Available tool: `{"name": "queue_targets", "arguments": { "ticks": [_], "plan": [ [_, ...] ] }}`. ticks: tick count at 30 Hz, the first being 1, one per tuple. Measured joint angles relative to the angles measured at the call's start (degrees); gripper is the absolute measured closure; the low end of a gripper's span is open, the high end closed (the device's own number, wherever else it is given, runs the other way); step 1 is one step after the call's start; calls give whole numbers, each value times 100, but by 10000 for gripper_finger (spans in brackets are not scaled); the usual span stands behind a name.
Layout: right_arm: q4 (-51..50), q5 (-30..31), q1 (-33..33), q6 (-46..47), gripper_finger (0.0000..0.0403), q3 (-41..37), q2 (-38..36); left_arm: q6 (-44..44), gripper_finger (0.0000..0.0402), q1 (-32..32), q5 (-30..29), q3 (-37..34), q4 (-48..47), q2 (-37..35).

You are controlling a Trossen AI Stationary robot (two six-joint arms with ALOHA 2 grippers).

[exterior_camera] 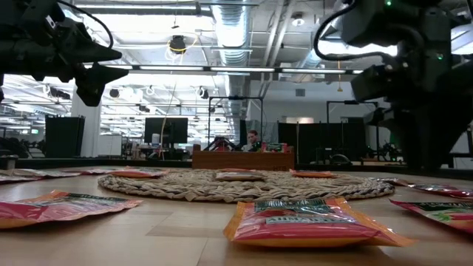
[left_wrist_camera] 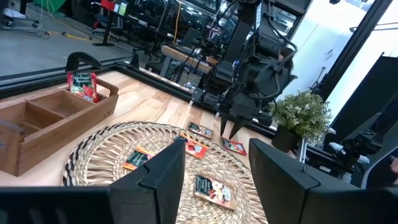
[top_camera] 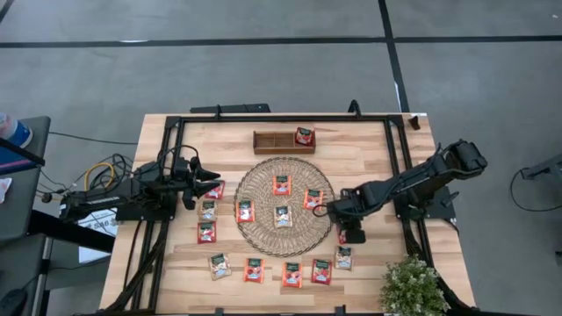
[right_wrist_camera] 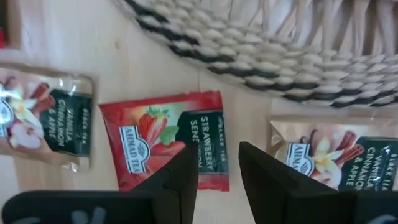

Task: Pick & Place Tea
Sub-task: Put the red tea bag into the right section of the wooden organizer

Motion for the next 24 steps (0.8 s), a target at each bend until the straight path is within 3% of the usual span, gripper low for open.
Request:
{"name": "queue_targets", "arguments": {
  "ticks": [7, 16, 24],
  "plan": [
    [133, 35, -2, -107, 295, -63, 89, 5, 231, -2, 127, 1, -3, 1],
    [125, 74, -7, -266, 295, 17, 713, 10, 231, -2, 272, 1, -130, 1],
    [89, 130, -13, -261, 311, 35, 696, 26, 231, -2, 273, 0, -153, 1]
  ]
}}
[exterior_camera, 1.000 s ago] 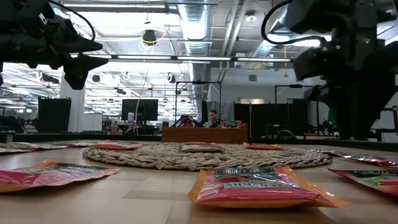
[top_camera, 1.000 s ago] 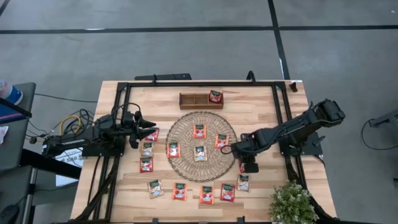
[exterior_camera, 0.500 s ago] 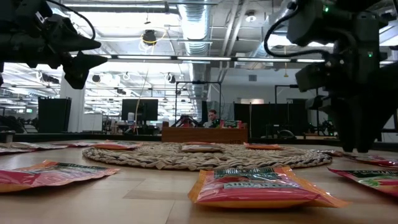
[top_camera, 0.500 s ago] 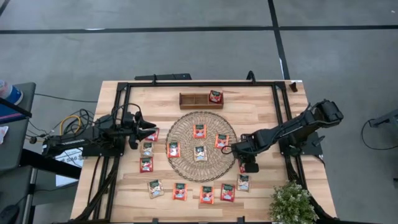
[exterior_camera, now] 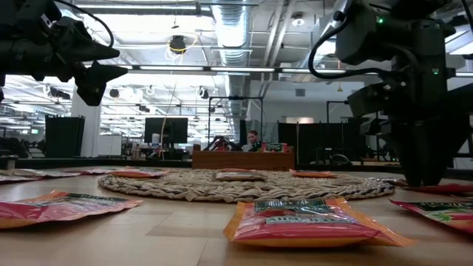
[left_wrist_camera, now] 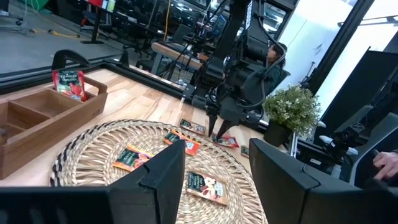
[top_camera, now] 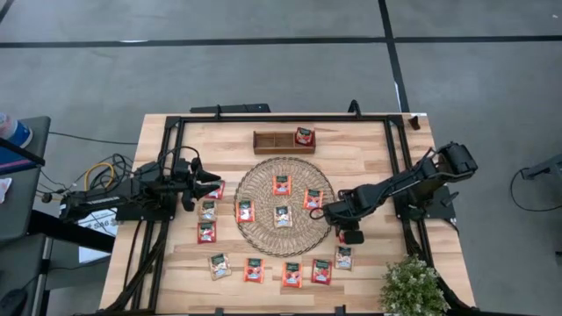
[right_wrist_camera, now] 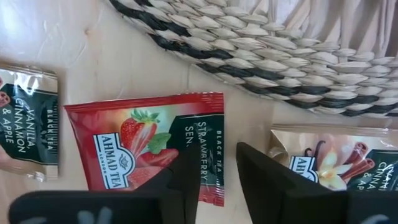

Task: Pick & Place Tea
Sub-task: Put the red tea bag into the right section of the wooden organizer

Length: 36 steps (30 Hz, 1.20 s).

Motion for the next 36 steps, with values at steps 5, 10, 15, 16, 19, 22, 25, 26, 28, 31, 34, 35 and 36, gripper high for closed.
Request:
{"name": "queue_targets", "arguments": {
  "ticks": [5, 10, 15, 16, 19, 22, 25, 26, 28, 31, 34, 35, 36],
  "plan": [
    [-5, 11, 0, -1, 351, 0, 4, 4, 231, 0, 2, 0, -11, 0],
    [9, 27, 0, -1, 394, 0, 8, 2, 231, 0, 2, 0, -15, 0],
    [2, 31, 0, 105, 397, 0, 10, 2, 231, 1, 4, 0, -16, 0],
    [-2, 31, 0, 110, 397, 1, 10, 2, 231, 0, 4, 1, -17, 0],
    [-111, 34, 2, 110, 401, 111, 33, 2, 231, 0, 7, 0, -17, 0],
    [-292, 122, 10, 125, 401, 290, 54, 4, 231, 1, 8, 2, -17, 0],
    [-520, 324, 16, 124, 402, 482, 65, 3, 231, 0, 9, 0, -17, 0],
    [-524, 350, 15, 126, 402, 551, 63, 2, 231, 0, 11, 1, -17, 0],
    [-607, 363, 15, 153, 403, 658, 59, 2, 231, 0, 11, 0, -17, 0],
    [-788, 369, 26, 154, 403, 840, 56, 2, 231, 0, 11, 1, -17, 0],
    [-1069, 374, 70, 155, 403, 1045, 45, 2, 231, 2, 11, 1, -17, 0],
    [-1204, 383, 102, 155, 403, 1120, 45, 3, 231, 1, 11, 2, -17, 0],
    [-1338, 391, 143, 156, 403, 1215, 45, 2, 231, 0, 11, 2, -17, 0]
  ]
}}
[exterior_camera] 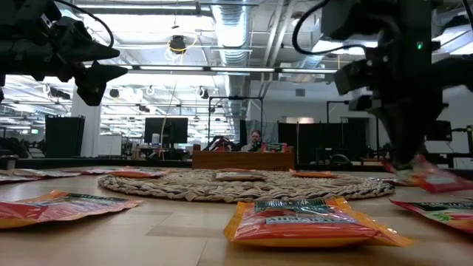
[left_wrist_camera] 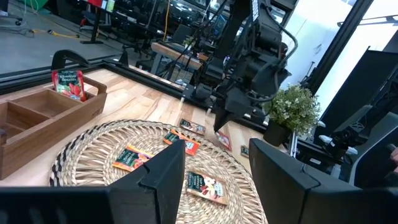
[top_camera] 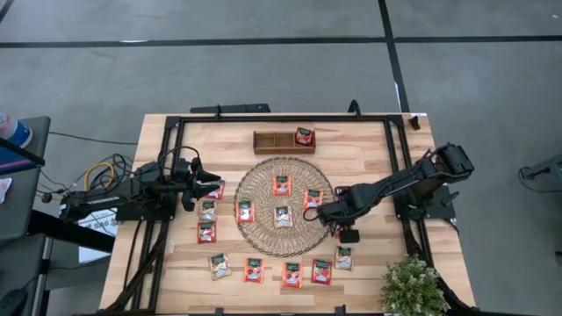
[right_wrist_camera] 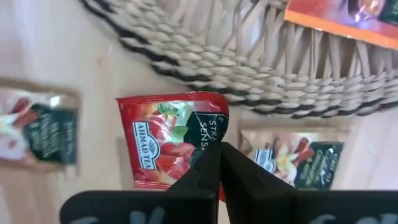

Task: Pick & Place Tea
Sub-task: Put the red tea bag into the right section of the wooden organizer

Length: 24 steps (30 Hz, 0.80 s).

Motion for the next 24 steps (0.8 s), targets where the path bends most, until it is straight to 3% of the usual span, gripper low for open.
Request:
{"name": "queue_targets", "arguments": {
  "ticks": [6, 9, 11, 16, 24],
  "plan": [
    [-1063, 150, 263, 0, 403, 766, -5, 0, 231, 1, 0, -2, 0, 0],
    [-1668, 509, 356, 0, 403, 1290, -9, 2, 231, 0, 0, 0, 0, 0],
    [-1963, 945, 364, 2, 403, 1664, -10, 2, 231, 0, 0, 0, 0, 0],
    [-2291, 2738, 135, -45, 403, 2319, -17, 2, 231, 0, -2, 0, 0, 0],
    [-2142, 4598, -915, -388, 403, 2432, -20, 2, 231, 1, -2, -1, 2, 0]
  ]
}}
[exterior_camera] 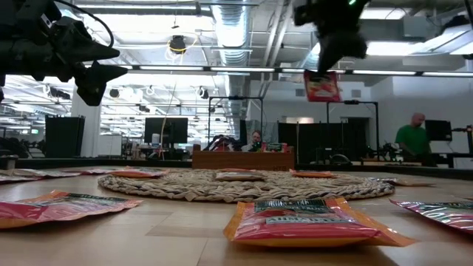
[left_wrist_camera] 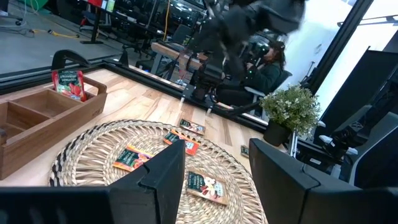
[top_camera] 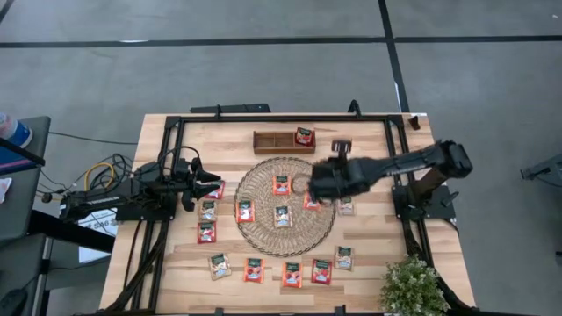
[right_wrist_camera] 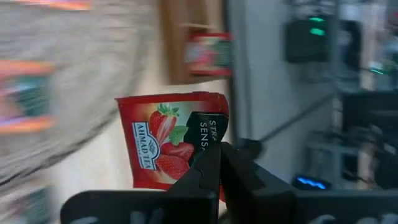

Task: Pick & Place Tea
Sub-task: Put the red tea bag into the right section of the wooden organizer

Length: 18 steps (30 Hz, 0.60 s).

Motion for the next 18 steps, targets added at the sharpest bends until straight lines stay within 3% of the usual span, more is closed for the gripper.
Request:
{"name": "queue_targets", "arguments": {
  "ticks": [4, 12, 18],
  "plan": [
    [873, 636, -593, -572, 403, 0, 0, 0, 231, 1, 0, 0, 0, 0],
    [2715, 670, -1597, -2318, 403, 0, 0, 1, 231, -1, -1, 0, 0, 0],
    [3074, 592, -2003, -2801, 403, 0, 0, 0, 231, -1, -2, 1, 2, 0]
  ]
}}
